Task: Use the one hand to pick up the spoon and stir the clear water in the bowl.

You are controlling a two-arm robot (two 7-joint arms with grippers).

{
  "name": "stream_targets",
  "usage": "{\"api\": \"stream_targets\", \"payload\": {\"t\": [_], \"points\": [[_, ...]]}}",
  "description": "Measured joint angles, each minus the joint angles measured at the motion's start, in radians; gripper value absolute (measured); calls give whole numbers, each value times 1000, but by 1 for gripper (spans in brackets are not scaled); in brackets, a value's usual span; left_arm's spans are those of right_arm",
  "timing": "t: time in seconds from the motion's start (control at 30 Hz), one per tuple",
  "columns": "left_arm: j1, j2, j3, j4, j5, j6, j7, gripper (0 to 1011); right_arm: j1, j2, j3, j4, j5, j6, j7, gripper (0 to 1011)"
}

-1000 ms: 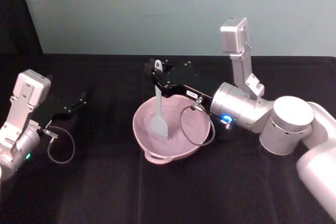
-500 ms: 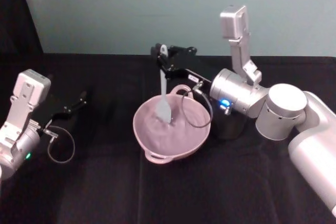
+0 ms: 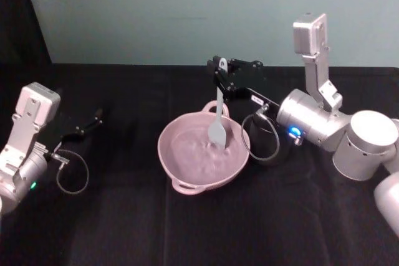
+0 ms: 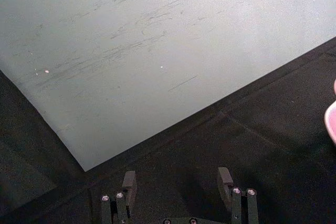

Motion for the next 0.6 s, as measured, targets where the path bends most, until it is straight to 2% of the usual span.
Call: {"api": "stream_targets", "payload": {"t": [0.27, 0.43, 0.6], "points": [[0, 0, 0, 0, 0, 0, 0, 1011, -73, 40, 7, -104, 0, 21, -4, 114], [0, 0, 0, 0, 0, 0, 0, 1011, -90, 41, -3, -129, -1, 22, 1, 114], [0, 0, 0, 0, 0, 0, 0, 1011, -87, 27, -21, -127, -5, 22, 10, 114]]}}
